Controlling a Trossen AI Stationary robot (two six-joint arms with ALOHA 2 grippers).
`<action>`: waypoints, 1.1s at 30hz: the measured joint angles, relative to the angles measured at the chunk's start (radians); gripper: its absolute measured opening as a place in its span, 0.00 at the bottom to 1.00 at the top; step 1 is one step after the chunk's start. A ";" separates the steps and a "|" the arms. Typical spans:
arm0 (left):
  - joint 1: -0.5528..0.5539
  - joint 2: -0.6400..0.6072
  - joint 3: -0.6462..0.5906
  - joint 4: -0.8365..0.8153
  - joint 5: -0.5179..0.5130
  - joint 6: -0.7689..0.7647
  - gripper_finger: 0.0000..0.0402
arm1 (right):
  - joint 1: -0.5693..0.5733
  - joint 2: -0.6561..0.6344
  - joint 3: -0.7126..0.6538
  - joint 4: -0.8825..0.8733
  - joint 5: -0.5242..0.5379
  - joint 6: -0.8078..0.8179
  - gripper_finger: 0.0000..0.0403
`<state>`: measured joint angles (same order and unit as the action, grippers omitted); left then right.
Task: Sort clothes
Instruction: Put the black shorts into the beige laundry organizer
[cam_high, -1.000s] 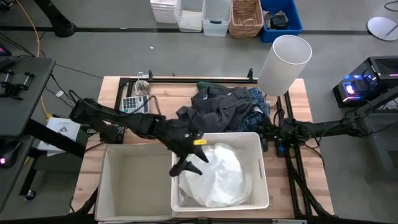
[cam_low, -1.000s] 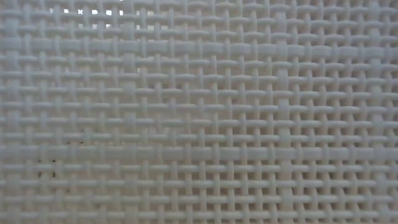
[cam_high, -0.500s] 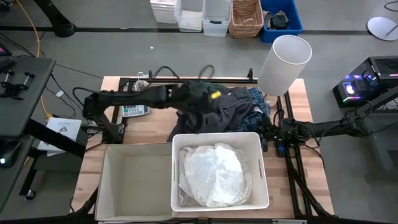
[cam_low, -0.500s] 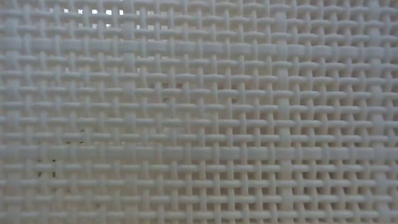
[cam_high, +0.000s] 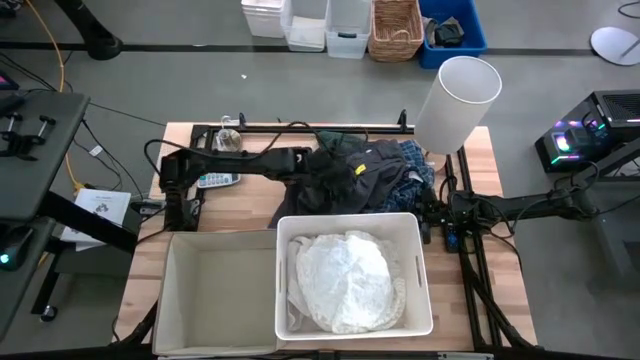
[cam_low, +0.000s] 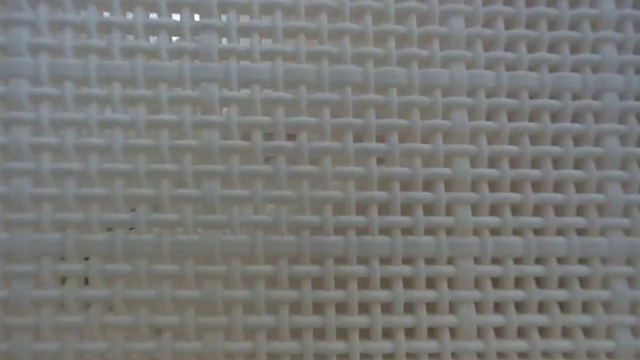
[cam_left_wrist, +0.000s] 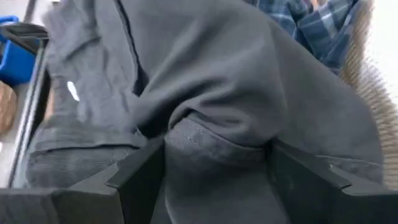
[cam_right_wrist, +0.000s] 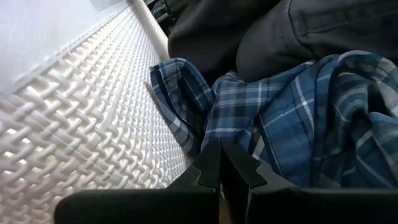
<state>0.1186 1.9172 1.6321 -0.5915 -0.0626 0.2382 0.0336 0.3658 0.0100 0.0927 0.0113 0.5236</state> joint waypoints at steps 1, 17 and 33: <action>-0.001 0.008 0.000 -0.002 0.000 0.001 0.67 | 0.000 0.000 0.000 0.000 0.000 0.000 0.00; 0.001 -0.030 0.028 -0.046 -0.062 -0.024 0.02 | 0.000 0.000 0.000 -0.004 0.000 0.000 0.00; -0.221 -0.778 0.366 0.136 0.007 -0.030 0.00 | 0.000 0.000 0.000 -0.007 0.000 0.000 0.00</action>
<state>-0.1021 1.1390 1.9984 -0.4558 -0.0553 0.2084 0.0338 0.3657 0.0098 0.0853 0.0113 0.5236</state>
